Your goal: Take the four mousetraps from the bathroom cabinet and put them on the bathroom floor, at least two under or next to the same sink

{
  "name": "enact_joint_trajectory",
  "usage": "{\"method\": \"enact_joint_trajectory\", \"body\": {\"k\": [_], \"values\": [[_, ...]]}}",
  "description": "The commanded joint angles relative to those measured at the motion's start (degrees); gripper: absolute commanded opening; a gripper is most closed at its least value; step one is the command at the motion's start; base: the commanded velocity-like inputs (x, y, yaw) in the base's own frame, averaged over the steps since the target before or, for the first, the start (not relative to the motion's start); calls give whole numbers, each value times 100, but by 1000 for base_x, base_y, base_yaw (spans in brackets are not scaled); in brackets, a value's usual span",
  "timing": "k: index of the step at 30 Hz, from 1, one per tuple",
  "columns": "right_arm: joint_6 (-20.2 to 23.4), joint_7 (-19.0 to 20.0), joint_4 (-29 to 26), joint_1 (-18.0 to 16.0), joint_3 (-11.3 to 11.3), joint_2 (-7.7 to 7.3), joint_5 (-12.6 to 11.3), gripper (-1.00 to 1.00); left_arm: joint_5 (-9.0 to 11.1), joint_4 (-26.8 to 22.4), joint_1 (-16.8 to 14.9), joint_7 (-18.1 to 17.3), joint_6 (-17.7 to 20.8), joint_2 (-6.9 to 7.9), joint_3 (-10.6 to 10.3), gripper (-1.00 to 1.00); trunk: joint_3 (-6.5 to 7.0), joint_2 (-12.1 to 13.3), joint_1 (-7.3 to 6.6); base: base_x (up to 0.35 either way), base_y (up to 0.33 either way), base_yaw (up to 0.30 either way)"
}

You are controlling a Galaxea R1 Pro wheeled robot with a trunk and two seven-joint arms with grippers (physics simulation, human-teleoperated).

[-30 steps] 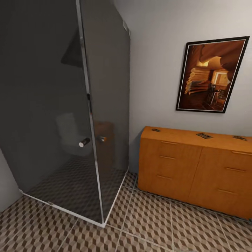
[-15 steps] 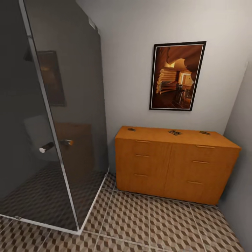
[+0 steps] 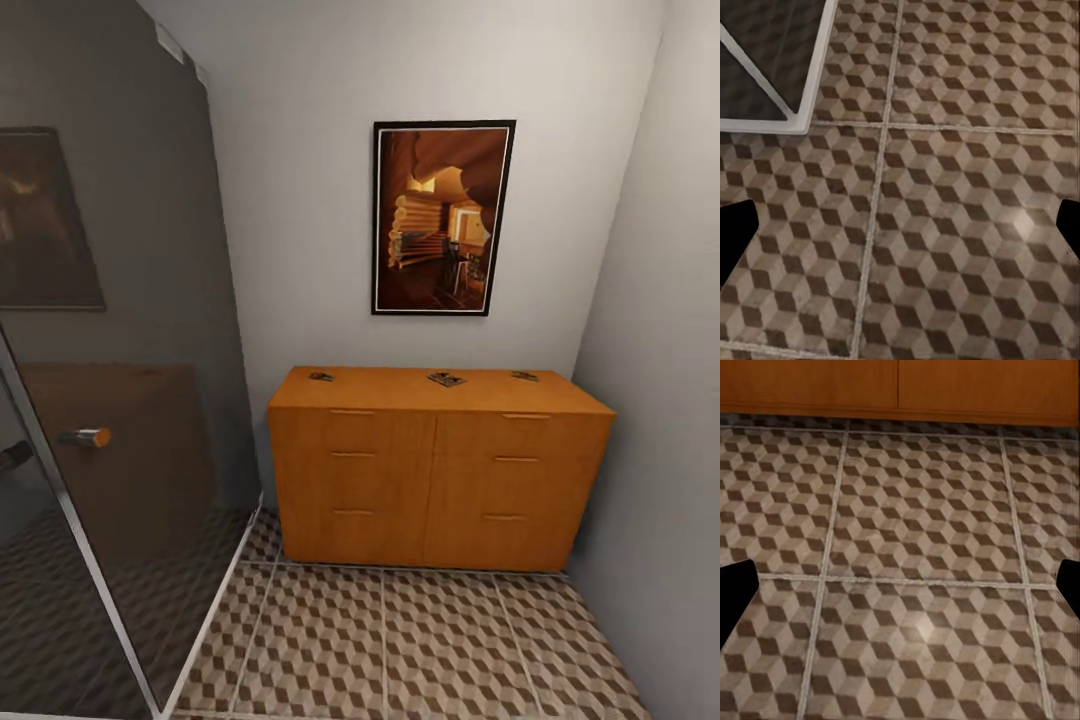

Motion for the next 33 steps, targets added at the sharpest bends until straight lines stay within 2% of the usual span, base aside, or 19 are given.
{"method": "enact_joint_trajectory", "body": {"k": [1,12,21,33], "values": [[-14,-14,1,-2,5,0,4,100,1,-5,2,13,-11,0,1,100,-5,-3,2,192,-14,-274],[-14,-16,1,-2,5,0,4,100,3,-5,2,14,-11,0,1,100,-5,-3,2,193,-3,-226],[-14,-16,1,-2,5,0,4,100,3,12,2,13,-11,0,1,100,-5,-3,2,195,-67,-31],[-14,-23,1,-2,5,8,5,100,-5,64,2,16,-11,0,1,100,-5,-3,2,207,-220,-1]]}}
